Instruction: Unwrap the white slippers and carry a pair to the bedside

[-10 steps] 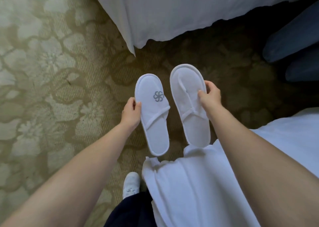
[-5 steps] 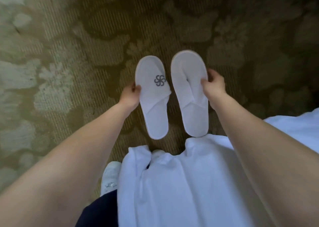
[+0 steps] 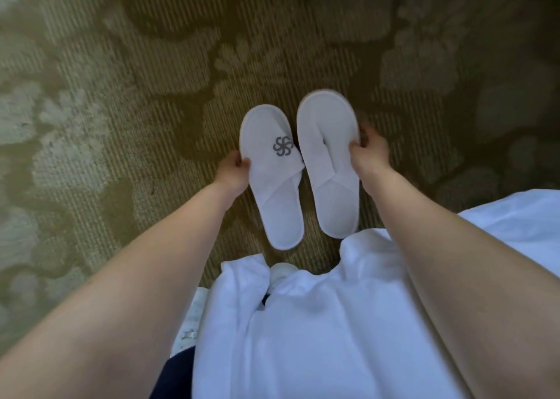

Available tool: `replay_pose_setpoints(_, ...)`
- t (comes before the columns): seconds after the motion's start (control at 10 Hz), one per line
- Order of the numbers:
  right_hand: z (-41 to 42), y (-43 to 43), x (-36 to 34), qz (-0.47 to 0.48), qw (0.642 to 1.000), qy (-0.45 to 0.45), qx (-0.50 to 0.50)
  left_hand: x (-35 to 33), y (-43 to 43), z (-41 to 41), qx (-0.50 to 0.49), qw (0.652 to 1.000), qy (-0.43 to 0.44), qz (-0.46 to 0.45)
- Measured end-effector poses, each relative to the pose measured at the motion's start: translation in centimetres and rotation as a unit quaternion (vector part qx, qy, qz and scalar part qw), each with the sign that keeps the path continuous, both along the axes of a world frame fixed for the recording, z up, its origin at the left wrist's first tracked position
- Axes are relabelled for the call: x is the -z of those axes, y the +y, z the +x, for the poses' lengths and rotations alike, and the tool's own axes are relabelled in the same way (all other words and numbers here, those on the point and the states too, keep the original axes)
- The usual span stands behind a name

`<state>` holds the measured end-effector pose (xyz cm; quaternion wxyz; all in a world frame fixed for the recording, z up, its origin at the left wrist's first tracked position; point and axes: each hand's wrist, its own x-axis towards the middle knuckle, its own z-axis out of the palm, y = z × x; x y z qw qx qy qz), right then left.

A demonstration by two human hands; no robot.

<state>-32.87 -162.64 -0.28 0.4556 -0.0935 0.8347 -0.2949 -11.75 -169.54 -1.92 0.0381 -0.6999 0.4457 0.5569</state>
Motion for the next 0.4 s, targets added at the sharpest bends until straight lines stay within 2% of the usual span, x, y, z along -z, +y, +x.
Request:
replay_pose_setpoints(0.2,0.0,0.2,-1.6,0.006,1.0,0.002,0.016,-1.1,-0.8,0.1,0.033,0.998,-0.034,0.033)
replay_pose_setpoints(0.4,0.4,0.3,-6.6,0.039,0.999,-0.007,-0.011,-7.0,-1.7,-0.5,0.074,0.995,-0.038,0.05)
